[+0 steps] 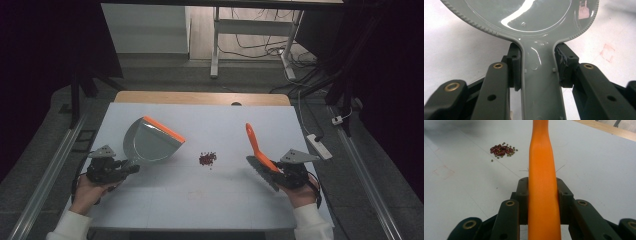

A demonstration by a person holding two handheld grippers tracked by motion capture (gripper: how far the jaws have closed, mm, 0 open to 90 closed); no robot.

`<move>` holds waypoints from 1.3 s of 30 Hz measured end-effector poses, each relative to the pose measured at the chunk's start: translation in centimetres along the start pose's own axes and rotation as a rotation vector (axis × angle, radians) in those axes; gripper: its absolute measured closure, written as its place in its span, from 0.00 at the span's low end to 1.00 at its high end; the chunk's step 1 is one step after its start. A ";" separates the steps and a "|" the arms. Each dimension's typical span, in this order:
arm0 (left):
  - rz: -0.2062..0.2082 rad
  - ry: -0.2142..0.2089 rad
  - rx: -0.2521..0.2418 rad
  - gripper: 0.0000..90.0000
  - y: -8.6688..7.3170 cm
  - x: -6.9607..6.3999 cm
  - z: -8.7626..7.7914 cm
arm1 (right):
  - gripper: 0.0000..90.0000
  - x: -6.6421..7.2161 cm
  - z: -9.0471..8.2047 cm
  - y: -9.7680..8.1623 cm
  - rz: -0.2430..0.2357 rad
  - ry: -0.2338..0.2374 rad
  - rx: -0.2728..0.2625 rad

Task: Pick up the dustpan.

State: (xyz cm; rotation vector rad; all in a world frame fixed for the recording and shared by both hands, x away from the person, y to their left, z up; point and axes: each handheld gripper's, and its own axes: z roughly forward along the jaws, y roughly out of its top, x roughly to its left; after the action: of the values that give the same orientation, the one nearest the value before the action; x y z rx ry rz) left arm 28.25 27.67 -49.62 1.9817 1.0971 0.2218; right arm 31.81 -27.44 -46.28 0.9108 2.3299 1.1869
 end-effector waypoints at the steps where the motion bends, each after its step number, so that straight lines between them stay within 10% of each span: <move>1: 0.003 -0.006 0.000 0.69 0.0 0.0 0.0 | 0.78 0.0 0.0 0.0 -0.001 0.000 0.001; 39: 0.138 -0.152 0.119 0.69 0.9 -0.7 1.2 | 0.78 1.1 5.5 6.8 -0.006 0.051 -0.072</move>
State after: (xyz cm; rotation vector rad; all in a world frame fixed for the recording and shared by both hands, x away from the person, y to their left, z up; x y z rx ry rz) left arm 29.07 26.19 -49.57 2.1452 0.8957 0.0773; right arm 36.73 -20.59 -43.95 0.8577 2.3111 1.2969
